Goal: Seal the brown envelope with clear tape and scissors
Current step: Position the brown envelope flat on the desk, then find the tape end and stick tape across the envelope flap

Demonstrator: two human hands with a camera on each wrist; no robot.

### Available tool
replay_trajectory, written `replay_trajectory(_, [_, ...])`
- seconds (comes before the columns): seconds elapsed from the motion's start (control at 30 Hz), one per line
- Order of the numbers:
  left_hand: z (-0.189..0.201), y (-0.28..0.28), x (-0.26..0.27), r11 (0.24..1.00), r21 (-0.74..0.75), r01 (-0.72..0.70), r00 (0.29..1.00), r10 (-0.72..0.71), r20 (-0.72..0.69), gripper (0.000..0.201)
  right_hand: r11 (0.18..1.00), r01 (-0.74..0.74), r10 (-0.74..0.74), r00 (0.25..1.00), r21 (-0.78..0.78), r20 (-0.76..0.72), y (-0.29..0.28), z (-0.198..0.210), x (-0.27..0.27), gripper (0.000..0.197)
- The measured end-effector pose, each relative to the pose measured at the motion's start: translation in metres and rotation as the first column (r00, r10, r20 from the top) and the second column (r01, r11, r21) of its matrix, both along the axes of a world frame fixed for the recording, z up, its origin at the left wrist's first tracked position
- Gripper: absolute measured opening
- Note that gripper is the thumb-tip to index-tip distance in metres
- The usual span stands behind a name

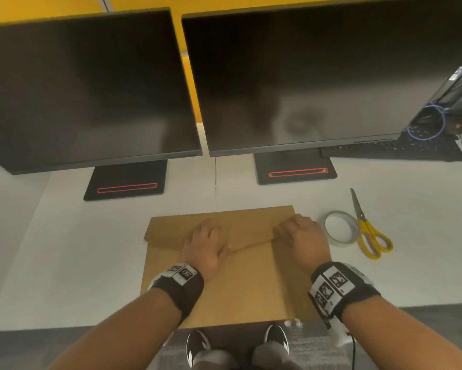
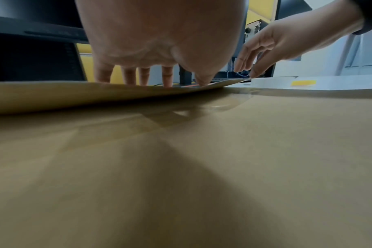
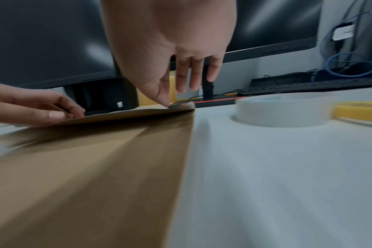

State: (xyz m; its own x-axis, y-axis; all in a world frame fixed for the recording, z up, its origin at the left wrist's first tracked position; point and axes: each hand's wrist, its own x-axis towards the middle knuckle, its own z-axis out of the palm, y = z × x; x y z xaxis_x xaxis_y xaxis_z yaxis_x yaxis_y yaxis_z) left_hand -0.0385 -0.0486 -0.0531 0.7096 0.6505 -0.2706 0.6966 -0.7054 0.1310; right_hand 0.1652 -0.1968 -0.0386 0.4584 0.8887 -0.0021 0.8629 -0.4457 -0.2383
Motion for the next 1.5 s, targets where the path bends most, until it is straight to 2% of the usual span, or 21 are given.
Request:
replay_trajectory(0.07, [0.001,-0.005,0.01,0.999,-0.006,0.041,0.998,-0.041,0.04,0.071,0.988,0.151,-0.151,0.988,-0.008,0.044,-0.011,0.003,0.012,0.036])
replay_trajectory(0.13, [0.0,-0.01,0.018,0.997,-0.012,0.076,0.996,-0.075,0.052,0.073,0.956,0.281,-0.277,0.959,-0.079,0.052,-0.022,0.004,0.023,0.049])
replay_trajectory(0.27, [-0.001,-0.018,0.032,0.994,-0.028,0.108,0.989,-0.105,0.1,0.054,0.935,0.324,-0.307,0.943,-0.145,0.128,-0.039,-0.005,0.037,0.056])
replay_trajectory(0.37, [-0.004,-0.023,0.036,0.988,-0.04,0.152,0.985,-0.148,0.09,0.054,0.944,0.274,-0.252,0.958,-0.183,0.135,-0.046,-0.009,0.044,0.058])
replay_trajectory(0.47, [-0.007,-0.023,0.036,0.986,-0.029,0.163,0.985,-0.16,0.069,0.041,0.968,0.237,-0.225,0.965,-0.081,0.134,-0.046,-0.007,0.044,0.06])
replay_trajectory(0.53, [-0.005,-0.021,0.04,0.988,-0.028,0.151,0.985,-0.148,0.094,0.041,0.986,0.167,-0.169,0.972,0.023,0.165,-0.041,-0.002,0.04,0.06])
replay_trajectory(0.6, [0.001,-0.019,0.045,0.988,-0.089,0.127,0.974,-0.108,0.199,0.048,0.991,0.036,-0.064,0.974,0.127,0.219,-0.034,0.005,0.033,0.063])
replay_trajectory(0.63, [0.006,-0.018,0.048,0.982,-0.158,0.107,0.959,-0.06,0.278,0.051,0.985,-0.042,0.0,0.97,0.168,0.242,-0.03,0.01,0.027,0.065])
replay_trajectory(0.7, [0.022,-0.017,0.055,0.936,-0.347,0.061,0.902,0.097,0.42,0.043,0.958,-0.181,0.115,0.954,0.223,0.278,-0.02,0.019,0.014,0.066])
replay_trajectory(0.77, [0.042,-0.017,0.061,0.813,-0.581,0.045,0.826,0.297,0.48,0.031,0.921,-0.288,0.2,0.927,0.262,0.316,-0.007,0.026,0.0,0.057])
replay_trajectory(0.83, [0.059,-0.015,0.065,0.679,-0.731,0.057,0.747,0.457,0.483,0.028,0.886,-0.35,0.252,0.914,0.304,0.317,0.006,0.031,-0.012,0.05])
replay_trajectory(0.87, [0.064,-0.013,0.065,0.649,-0.759,0.053,0.718,0.503,0.481,0.029,0.871,-0.366,0.267,0.913,0.328,0.309,0.012,0.032,-0.017,0.048])
replay_trajectory(0.93, [0.068,-0.005,0.06,0.643,-0.765,0.031,0.683,0.545,0.486,0.031,0.849,-0.394,0.294,0.906,0.352,0.304,0.023,0.033,-0.026,0.045])
replay_trajectory(1.1, [0.059,0.011,0.037,0.651,-0.759,0.002,0.68,0.556,0.479,0.022,0.831,-0.473,0.386,0.869,0.294,0.309,0.037,0.031,-0.035,0.059])
replay_trajectory(1.13, [0.057,0.012,0.033,0.657,-0.754,0.009,0.675,0.552,0.489,0.02,0.83,-0.473,0.393,0.872,0.297,0.292,0.038,0.03,-0.036,0.055])
replay_trajectory(1.2, [0.056,0.015,0.027,0.684,-0.729,0.022,0.657,0.54,0.526,0.02,0.856,-0.394,0.342,0.917,0.334,0.206,0.041,0.032,-0.037,0.033])
replay_trajectory(1.27, [0.056,0.02,0.023,0.72,-0.693,0.032,0.647,0.514,0.564,0.022,0.899,-0.199,0.208,0.978,0.391,0.021,0.046,0.034,-0.034,0.024])
replay_trajectory(1.3, [0.056,0.022,0.022,0.734,-0.678,0.033,0.647,0.502,0.574,0.022,0.913,-0.086,0.135,0.986,0.4,-0.098,0.047,0.034,-0.031,0.023])
replay_trajectory(1.4, [0.056,0.025,0.021,0.766,-0.643,0.019,0.646,0.481,0.592,0.025,0.889,0.191,-0.003,0.911,0.415,-0.413,0.054,0.041,-0.021,0.013])
replay_trajectory(1.5, [0.056,0.026,0.022,0.801,-0.599,0.002,0.637,0.46,0.618,0.032,0.876,0.333,-0.051,0.784,0.35,-0.619,0.06,0.051,-0.016,0.011])
